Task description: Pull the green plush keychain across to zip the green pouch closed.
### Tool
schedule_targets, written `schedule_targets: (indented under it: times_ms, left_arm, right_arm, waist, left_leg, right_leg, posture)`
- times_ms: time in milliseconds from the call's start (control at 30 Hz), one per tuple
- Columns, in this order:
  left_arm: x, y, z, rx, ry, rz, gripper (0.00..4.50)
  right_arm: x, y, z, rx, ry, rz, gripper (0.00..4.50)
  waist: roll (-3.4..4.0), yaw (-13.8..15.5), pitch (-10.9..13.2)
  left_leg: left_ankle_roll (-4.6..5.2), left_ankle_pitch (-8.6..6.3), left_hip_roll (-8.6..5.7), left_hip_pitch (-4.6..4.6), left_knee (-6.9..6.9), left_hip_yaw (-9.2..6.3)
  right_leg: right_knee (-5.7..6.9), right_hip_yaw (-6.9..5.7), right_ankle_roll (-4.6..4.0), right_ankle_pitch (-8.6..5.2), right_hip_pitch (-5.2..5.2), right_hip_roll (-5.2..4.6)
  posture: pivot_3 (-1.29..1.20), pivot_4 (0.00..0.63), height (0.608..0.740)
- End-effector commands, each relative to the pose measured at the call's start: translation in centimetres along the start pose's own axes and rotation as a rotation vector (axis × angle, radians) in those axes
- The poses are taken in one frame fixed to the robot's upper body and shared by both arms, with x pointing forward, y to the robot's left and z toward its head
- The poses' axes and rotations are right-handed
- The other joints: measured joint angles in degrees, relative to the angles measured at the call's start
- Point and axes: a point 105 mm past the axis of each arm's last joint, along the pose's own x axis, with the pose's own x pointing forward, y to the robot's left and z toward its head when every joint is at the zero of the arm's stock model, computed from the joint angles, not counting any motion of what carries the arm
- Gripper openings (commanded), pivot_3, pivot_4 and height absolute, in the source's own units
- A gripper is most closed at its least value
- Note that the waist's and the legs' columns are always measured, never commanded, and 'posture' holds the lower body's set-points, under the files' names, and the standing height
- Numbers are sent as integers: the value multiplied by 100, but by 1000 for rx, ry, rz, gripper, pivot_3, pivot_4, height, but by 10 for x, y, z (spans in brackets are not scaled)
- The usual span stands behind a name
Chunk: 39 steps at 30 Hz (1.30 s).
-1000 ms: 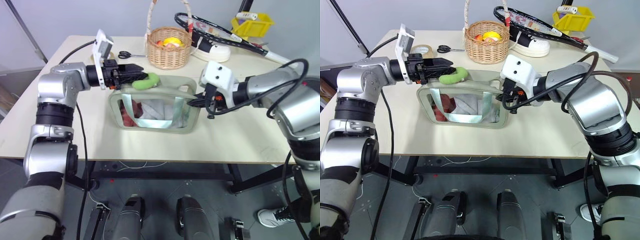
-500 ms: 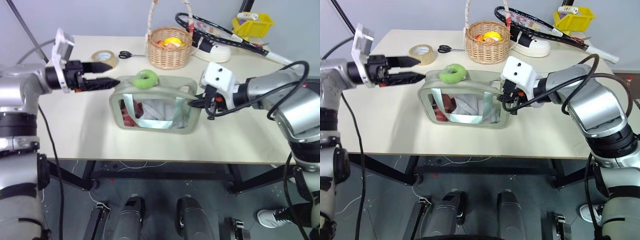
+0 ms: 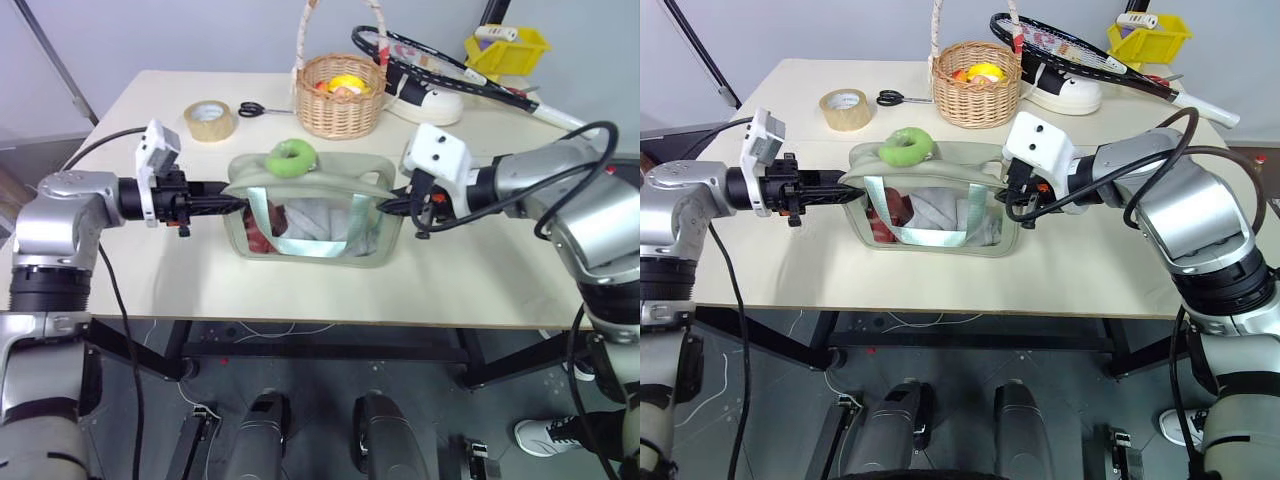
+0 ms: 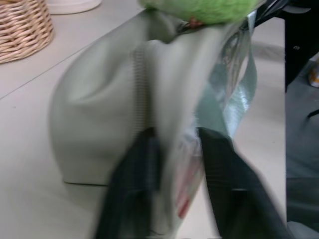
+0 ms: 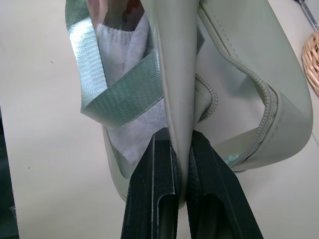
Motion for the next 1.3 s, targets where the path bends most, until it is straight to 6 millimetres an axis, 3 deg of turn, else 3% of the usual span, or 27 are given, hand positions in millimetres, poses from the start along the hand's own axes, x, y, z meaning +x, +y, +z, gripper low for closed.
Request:
schedule_targets:
  times_ms: [33, 133, 200, 233, 367, 433, 467, 667, 833, 933, 1133, 1300]
  left_arm:
    - [-1, 1, 10, 44, -20, 1, 48]
    - [-1, 4, 11, 58, -22, 16, 48]
    - [-1, 7, 10, 67, -16, 36, 0]
    - [0, 9, 10, 68, -16, 43, 0]
    - [2, 9, 11, 77, -17, 40, 0]
    - [3, 9, 10, 77, -19, 38, 0]
    - [3, 9, 10, 77, -19, 37, 0]
    - [4, 6, 9, 80, -24, 29, 0]
    - [2, 5, 8, 82, -23, 29, 0]
    - [1, 4, 8, 81, -22, 33, 0]
    - [-2, 4, 6, 78, -17, 42, 0]
    - [-1, 6, 5, 79, -14, 47, 0]
  right_arm:
    - [-10, -4, 12, -34, -34, -32, 0]
    - [-11, -2, 11, -34, -36, -18, 0]
    - [-14, 3, 11, -48, -39, 14, 839]
    - [-20, 7, 20, -51, -88, 47, 1106]
    - [-37, 13, 56, -65, -269, 114, 3078]
    - [-29, 7, 71, -71, -301, 93, 4198]
    - [-25, 6, 74, -75, -304, 85, 4447]
    - [28, -5, 108, -67, -326, 24, 4447]
    - [56, -6, 114, -93, -280, -3, 4447]
    - [56, -8, 116, -73, -283, 2, 3214]
    - [47, -9, 117, -39, -307, 17, 55]
    - [28, -20, 115, 57, -353, 2, 55]
  waist:
    - [0, 1, 0]
    - [0, 0, 0]
    - [0, 4, 0]
    - [0, 4, 0]
    - [1, 2, 0]
    - [1, -11, 0]
    - [2, -19, -1]
    - [2, -6, -1]
    - [2, 0, -1]
    - [2, -9, -1]
    - [2, -16, -1]
    - [2, -13, -1]
  left_leg:
    - [0, 0, 0, 0, 0, -1]
    - [0, 0, 0, 0, 0, 0]
    - [0, 0, 0, 0, 0, 0]
    - [0, 0, 0, 0, 0, -1]
    - [1, 0, 0, -1, 1, -1]
    - [1, 0, 0, 2, -1, -1]
    - [1, 0, 1, 6, -3, -1]
    - [0, 0, 1, 7, -3, -1]
    - [0, 1, -8, -2, 3, -2]
    - [0, 1, -6, -1, 0, -3]
    - [1, 1, -7, 3, 0, -1]
    - [1, 1, -7, 3, 0, -1]
  right_leg:
    - [0, -1, 0, 0, 0, 1]
    - [0, -1, 0, 0, 0, 1]
    - [0, -1, 0, 0, 0, 1]
    - [0, -1, 0, 0, 0, 1]
    - [0, -2, 1, 0, 1, 1]
    - [0, -1, 1, 1, 2, 2]
    - [0, -1, 1, 1, 3, 3]
    - [2, 2, 1, 1, 0, 3]
    - [7, 0, 3, 2, -1, 6]
    - [11, -2, 14, 8, -3, 11]
    - [12, -1, 21, 11, -2, 12]
    - [12, -1, 21, 11, -1, 12]
  posture:
    - [0, 150, 644]
    - [0, 150, 644]
    - [0, 150, 644]
    - [0, 150, 644]
    - [0, 150, 644]
    - [0, 150, 644]
    - [0, 150, 644]
    - [0, 150, 644]
    - [0, 150, 644]
    - [0, 150, 644]
    - [0, 150, 644]
    - [0, 150, 644]
